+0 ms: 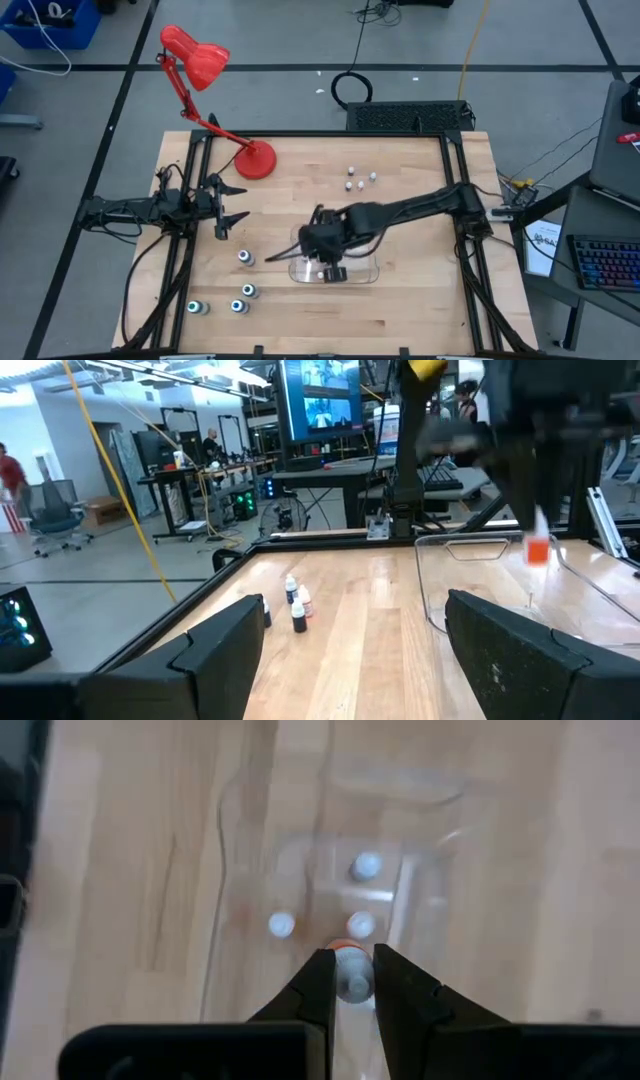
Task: Pick & Place food coloring
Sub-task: Put the orange food coloring bottle into the transparent bin
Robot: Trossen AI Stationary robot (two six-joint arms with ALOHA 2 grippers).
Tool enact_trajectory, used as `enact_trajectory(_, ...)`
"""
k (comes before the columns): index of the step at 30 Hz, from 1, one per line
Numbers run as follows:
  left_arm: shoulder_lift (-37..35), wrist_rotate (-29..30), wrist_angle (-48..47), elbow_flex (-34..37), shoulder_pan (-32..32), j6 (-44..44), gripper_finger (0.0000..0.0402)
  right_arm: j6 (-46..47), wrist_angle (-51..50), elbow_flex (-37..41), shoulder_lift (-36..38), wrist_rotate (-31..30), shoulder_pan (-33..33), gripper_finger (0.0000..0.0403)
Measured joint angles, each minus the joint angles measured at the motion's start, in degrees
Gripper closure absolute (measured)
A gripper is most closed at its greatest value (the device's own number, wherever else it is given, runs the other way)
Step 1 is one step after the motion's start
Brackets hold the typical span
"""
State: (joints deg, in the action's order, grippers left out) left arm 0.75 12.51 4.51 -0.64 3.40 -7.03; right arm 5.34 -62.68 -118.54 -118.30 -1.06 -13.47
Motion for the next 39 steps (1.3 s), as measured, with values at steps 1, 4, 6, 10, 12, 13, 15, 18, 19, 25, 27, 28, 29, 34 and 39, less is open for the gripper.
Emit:
enact_trajectory(1, 0.0, 0.0, 0.0, 0.0, 0.0, 0.0, 0.0096, 0.0, -0.4, 0.0, -0.9, 0.5, -0.3, 0.0365)
enact_trajectory(4, 0.0, 0.0, 0.0, 0.0, 0.0, 0.0, 0.0096, 0.0, -0.9, 0.0, -3.1, 1.8, -1.3, 0.0365)
enact_trajectory(6, 0.0, 0.0, 0.0, 0.0, 0.0, 0.0, 0.0096, -0.1, -1.1, 0.1, -4.0, 2.8, -1.9, 0.0365)
enact_trajectory(10, 0.0, 0.0, 0.0, 0.0, 0.0, 0.0, 0.0096, 0.2, 2.0, 3.8, -4.2, 2.9, -2.8, 0.0365)
enact_trajectory(12, 0.0, 0.0, 0.0, 0.0, 0.0, 0.0, 0.0096, 0.9, 2.6, 6.5, -3.9, 2.9, -2.8, 0.0365)
enact_trajectory(13, 0.0, 0.0, 0.0, 0.0, 0.0, 0.0, 0.0096, 1.3, 3.0, 7.8, -3.8, 2.9, -2.8, 0.0365)
enact_trajectory(15, 0.0, 0.0, 0.0, 0.0, 0.0, 0.0, 0.0096, 1.4, 3.7, 10.0, -3.5, 2.8, -2.8, 0.0365)
enact_trajectory(18, 0.0, 0.0, 0.0, 0.0, 0.0, 0.0, 0.0096, 1.3, 7.4, 13.5, -3.3, 2.9, -2.7, 0.0365)
enact_trajectory(19, 0.0, 0.0, 0.0, 0.0, 0.0, 0.0, 0.0096, 1.2, 8.2, 14.3, -3.3, 2.9, -2.7, 0.0365)
enact_trajectory(25, 0.0, 0.0, 0.0, 0.0, 0.0, 0.0, 0.0096, 0.1, 12.7, 18.5, -3.1, 2.6, -2.7, 0.0365)
enact_trajectory(27, 0.0, 0.0, 0.0, 0.0, 0.0, 0.0, 0.0096, -0.1, 14.2, 19.8, -3.1, 1.3, -2.7, 0.0365)
enact_trajectory(28, 0.0, 0.0, 0.0, 0.0, 0.0, 0.0, 0.0096, -0.1, 15.2, 20.4, -3.1, 0.4, -2.7, 0.0365)
enact_trajectory(29, 0.0, 0.0, 0.0, 0.0, 0.0, 0.0, 0.0096, -0.1, 15.8, 20.7, -3.1, -0.1, -2.7, 0.0365)
enact_trajectory(34, 0.0, 0.0, 0.0, 0.0, 0.0, 0.0, 0.0096, -0.1, 16.4, 21.2, -2.9, -2.2, -2.7, 0.0365)
enact_trajectory(39, 0.0, 0.0, 0.0, 0.0, 0.0, 0.0, 0.0096, -0.1, 17.5, 21.3, -2.6, -2.3, -2.7, 0.0365)
